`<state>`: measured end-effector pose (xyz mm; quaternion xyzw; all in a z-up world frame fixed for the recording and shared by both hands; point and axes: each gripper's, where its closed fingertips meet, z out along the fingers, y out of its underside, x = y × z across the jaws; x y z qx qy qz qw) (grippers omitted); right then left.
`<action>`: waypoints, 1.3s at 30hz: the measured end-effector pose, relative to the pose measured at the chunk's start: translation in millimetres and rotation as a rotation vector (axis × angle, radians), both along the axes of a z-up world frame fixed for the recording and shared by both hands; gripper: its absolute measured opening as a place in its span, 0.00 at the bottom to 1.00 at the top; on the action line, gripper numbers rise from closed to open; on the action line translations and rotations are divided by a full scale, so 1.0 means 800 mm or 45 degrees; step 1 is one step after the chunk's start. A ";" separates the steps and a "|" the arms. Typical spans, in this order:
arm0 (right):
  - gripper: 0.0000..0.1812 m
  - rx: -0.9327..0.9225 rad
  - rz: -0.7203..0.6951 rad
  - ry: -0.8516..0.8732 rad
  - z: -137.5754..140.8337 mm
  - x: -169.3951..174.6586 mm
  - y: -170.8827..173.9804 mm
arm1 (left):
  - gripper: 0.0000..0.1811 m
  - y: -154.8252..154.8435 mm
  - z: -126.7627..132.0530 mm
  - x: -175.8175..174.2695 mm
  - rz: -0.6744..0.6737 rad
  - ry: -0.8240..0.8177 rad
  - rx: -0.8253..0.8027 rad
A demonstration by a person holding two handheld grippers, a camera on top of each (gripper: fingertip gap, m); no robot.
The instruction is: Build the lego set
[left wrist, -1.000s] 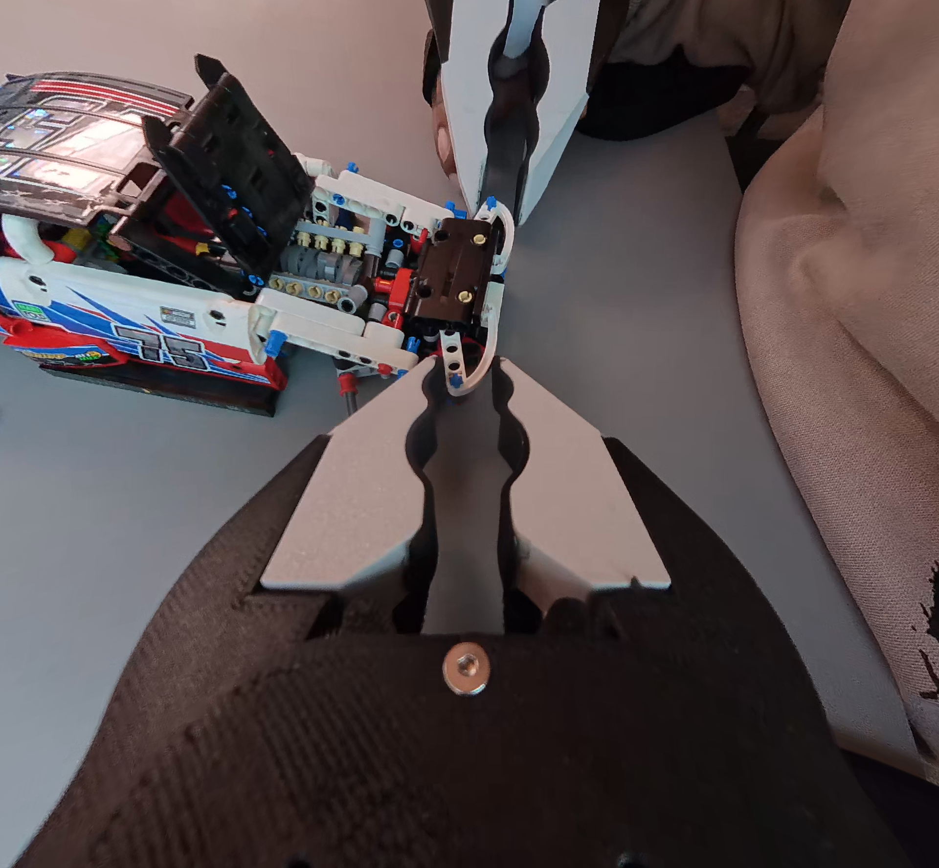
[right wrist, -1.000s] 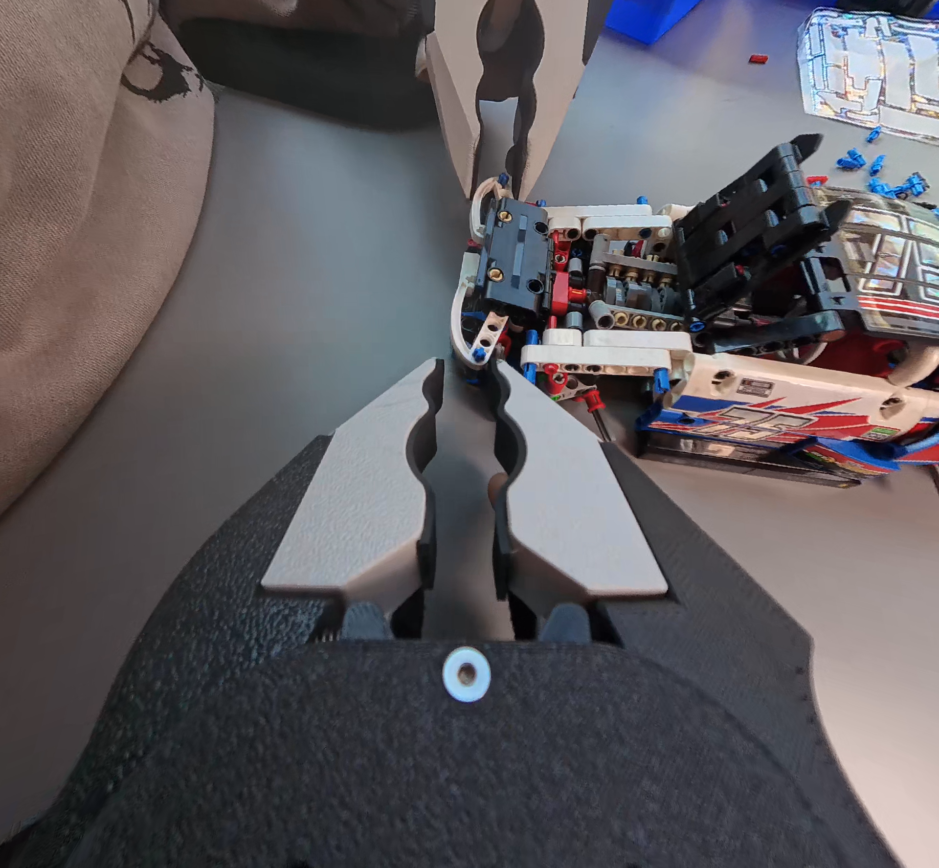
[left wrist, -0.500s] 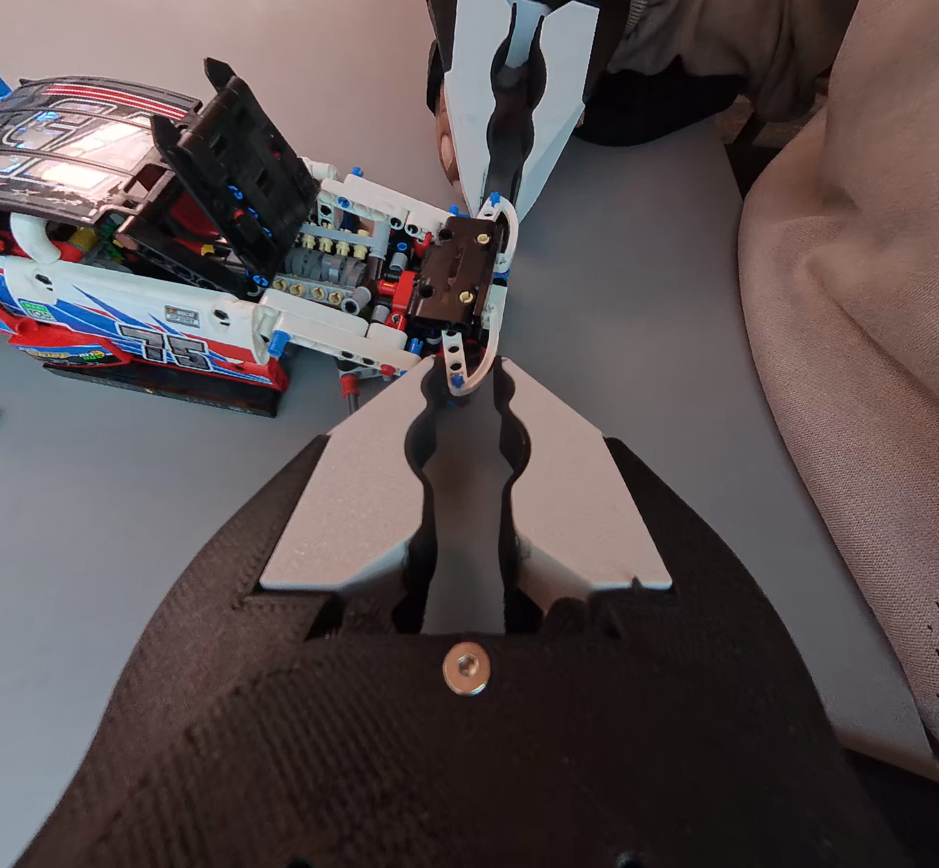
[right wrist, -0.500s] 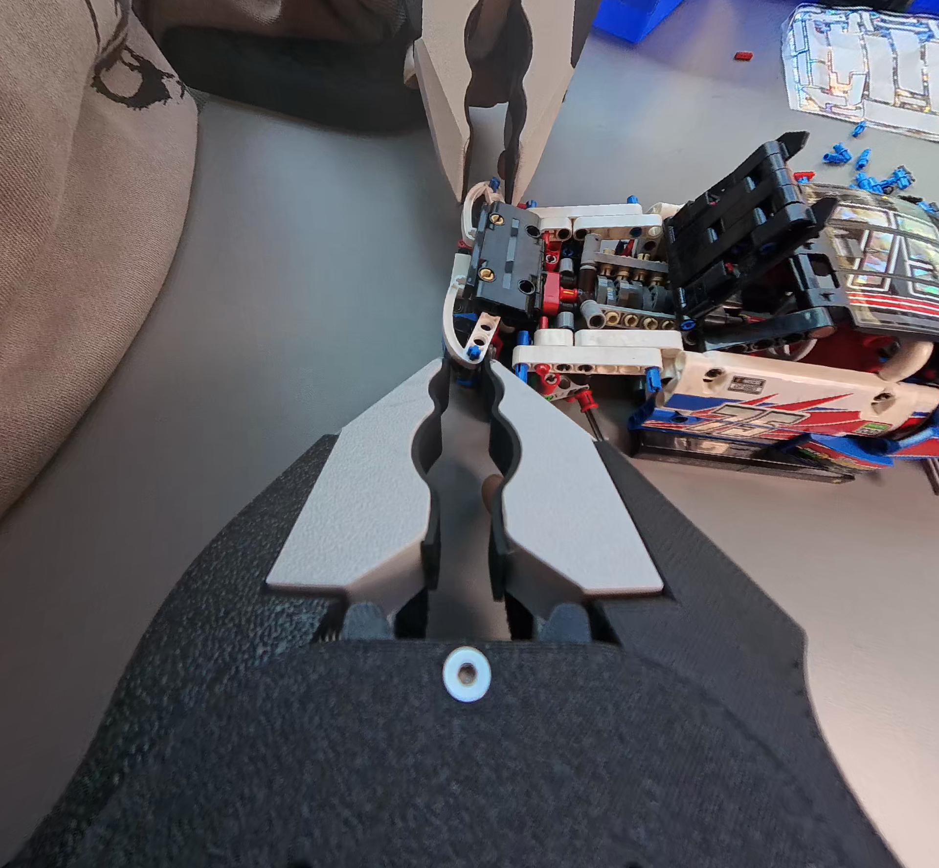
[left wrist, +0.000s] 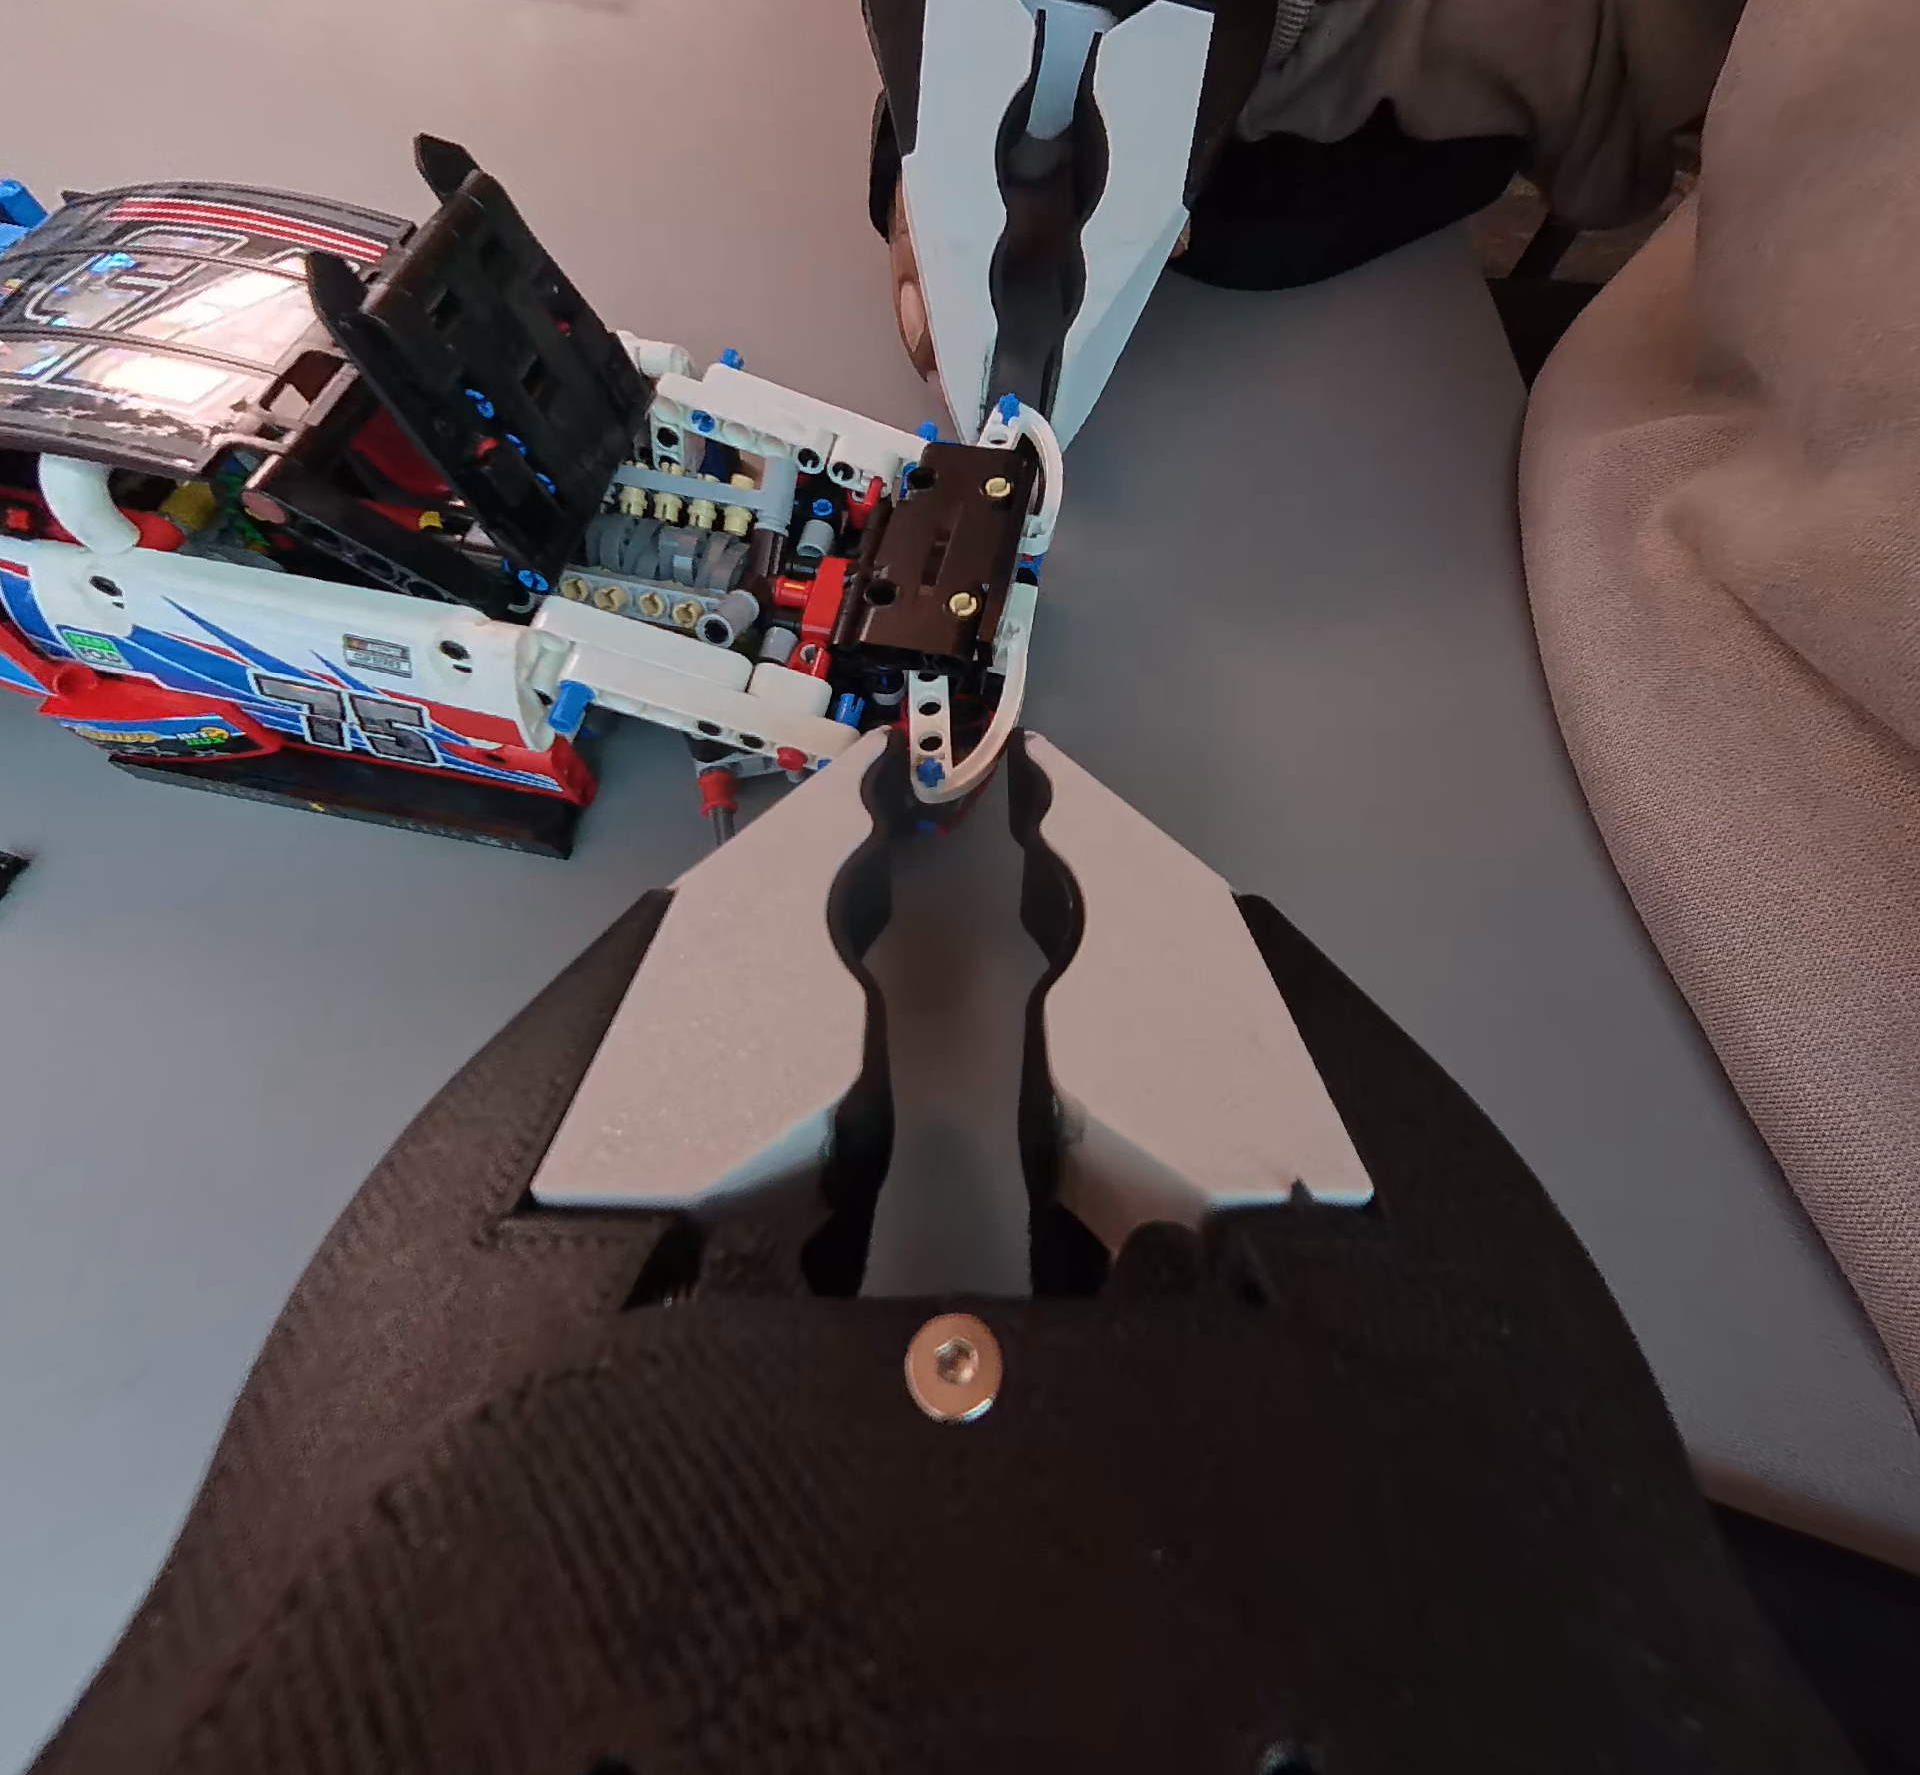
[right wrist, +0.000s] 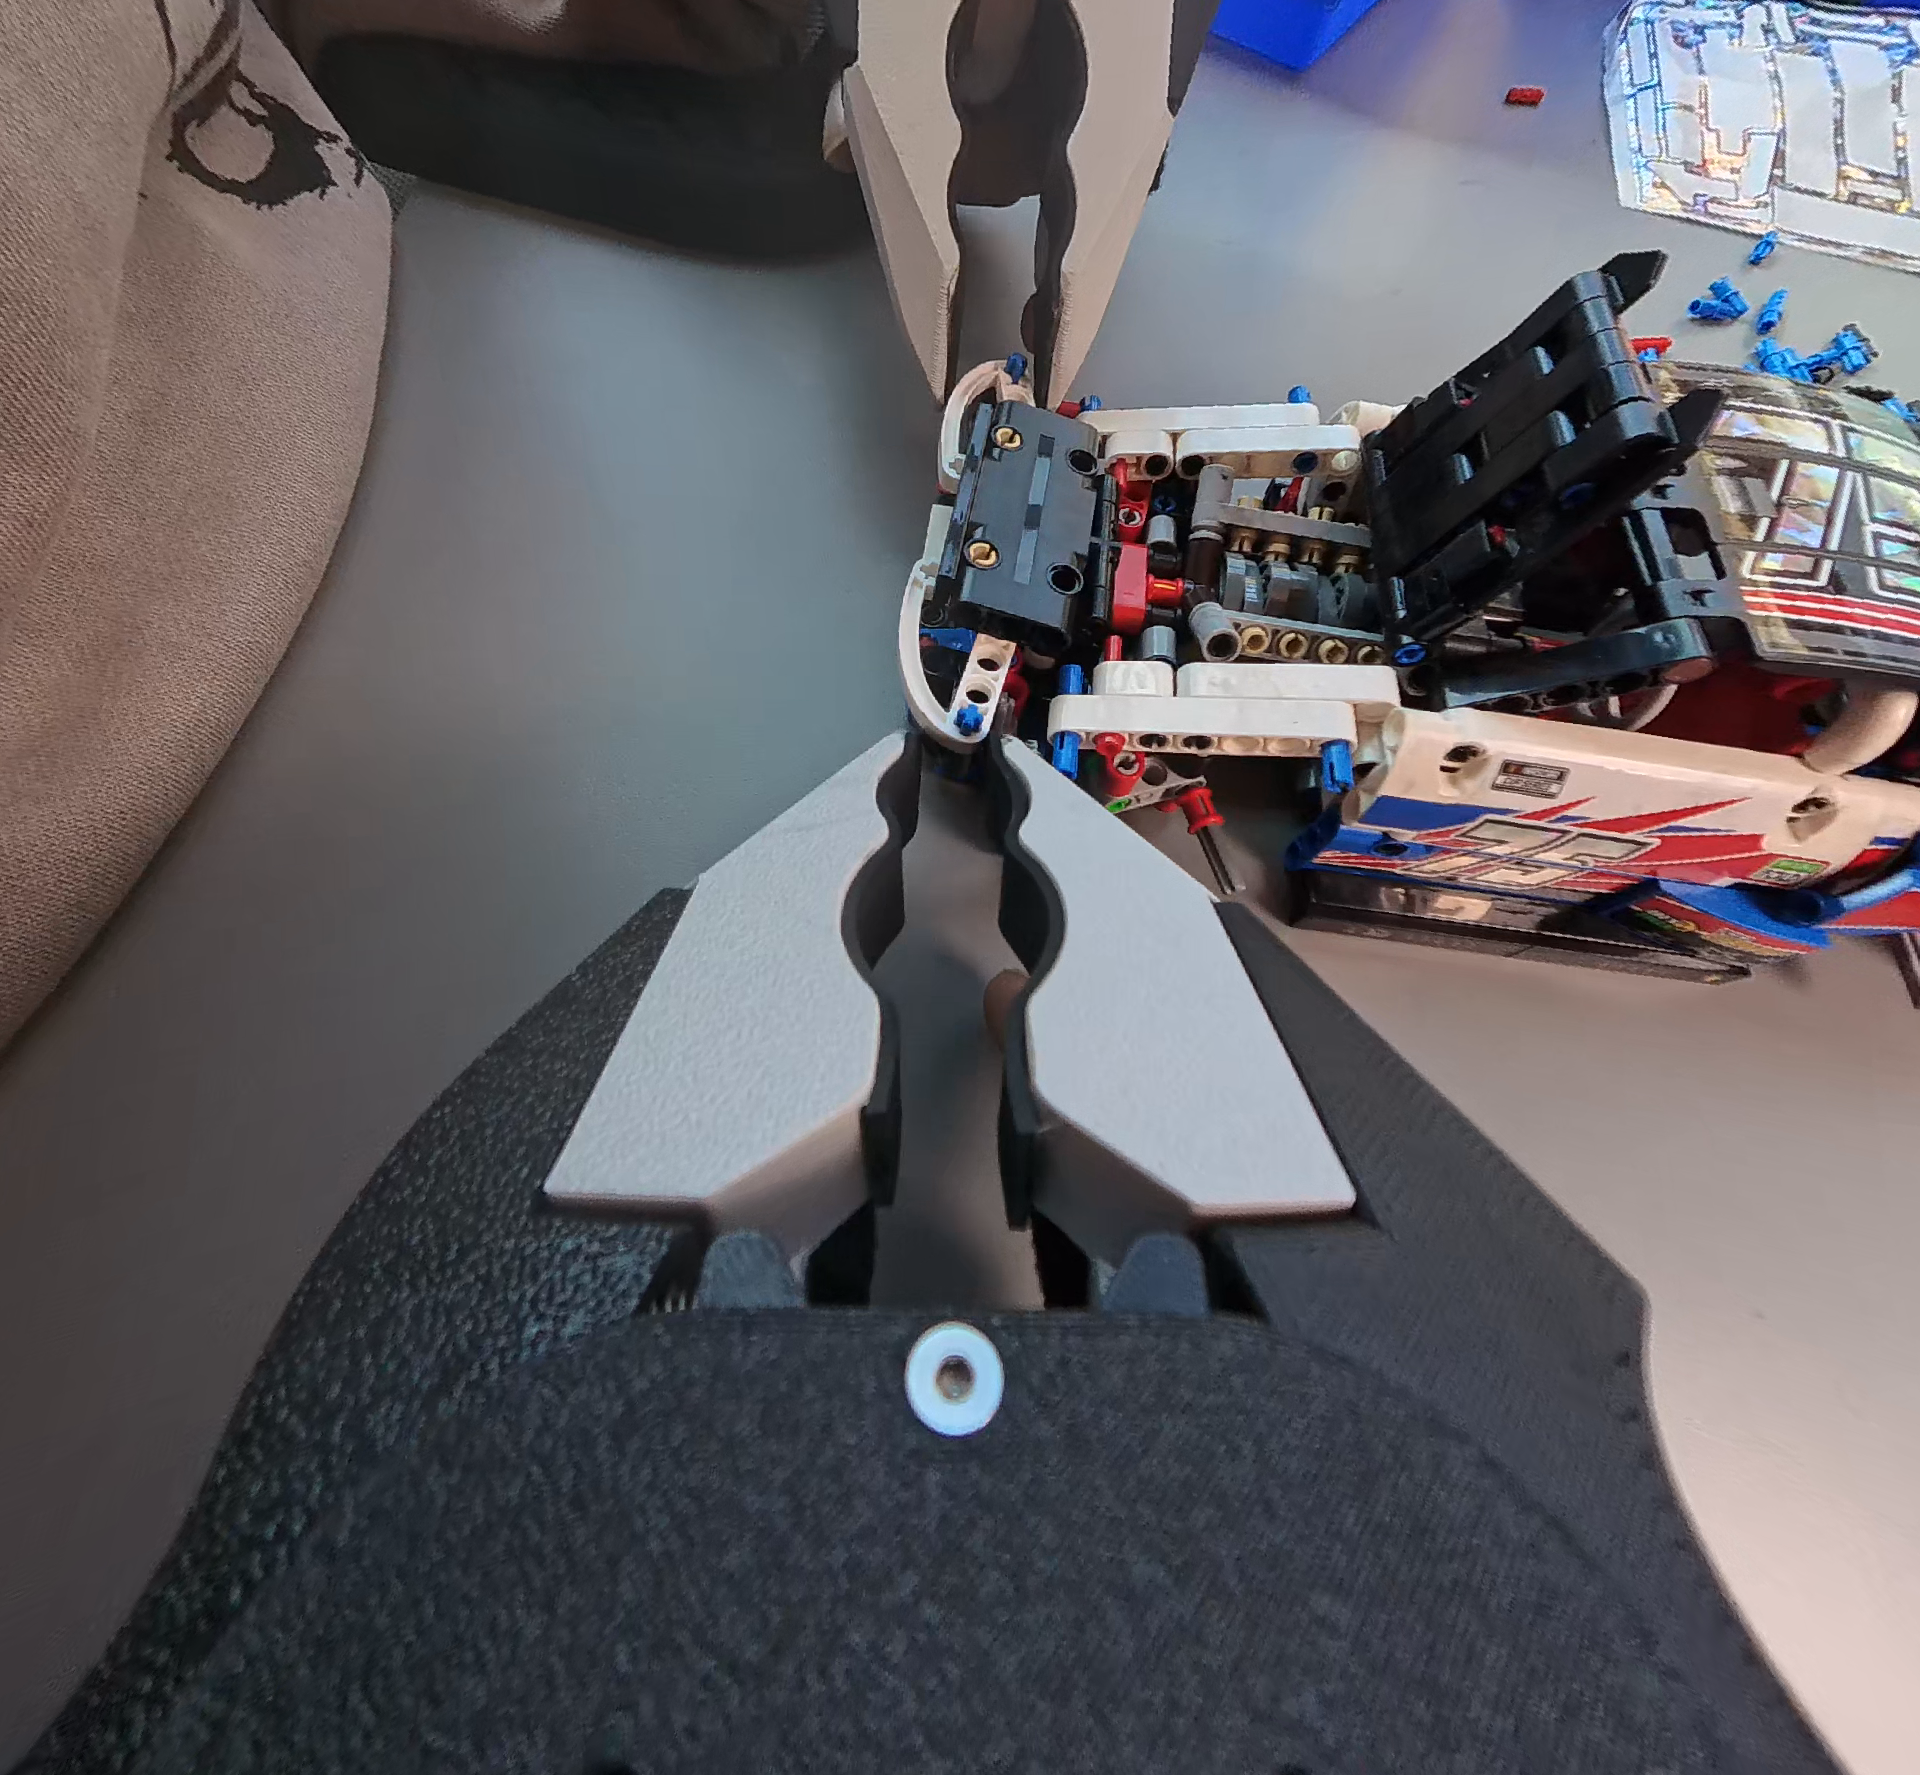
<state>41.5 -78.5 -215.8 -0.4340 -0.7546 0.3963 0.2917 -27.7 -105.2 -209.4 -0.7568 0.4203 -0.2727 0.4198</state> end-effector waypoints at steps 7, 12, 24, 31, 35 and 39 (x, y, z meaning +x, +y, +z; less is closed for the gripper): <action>0.05 0.002 -0.002 0.000 0.000 0.000 0.000 | 0.09 0.000 0.000 0.000 -0.003 -0.002 0.004; 0.05 0.004 -0.007 0.005 0.000 -0.001 0.001 | 0.09 0.000 0.000 0.000 -0.006 -0.006 0.007; 0.05 0.009 -0.008 0.013 0.001 -0.001 0.000 | 0.09 0.000 0.001 0.000 -0.006 -0.010 0.010; 0.05 0.002 -0.026 0.016 0.002 -0.002 0.004 | 0.10 0.002 0.001 -0.003 0.004 -0.001 0.020; 0.04 0.011 -0.057 0.014 0.001 -0.003 0.010 | 0.10 0.004 0.000 -0.008 0.020 0.006 0.023; 0.05 0.005 -0.059 0.016 0.002 -0.002 0.012 | 0.10 0.003 0.000 -0.011 0.020 0.007 0.017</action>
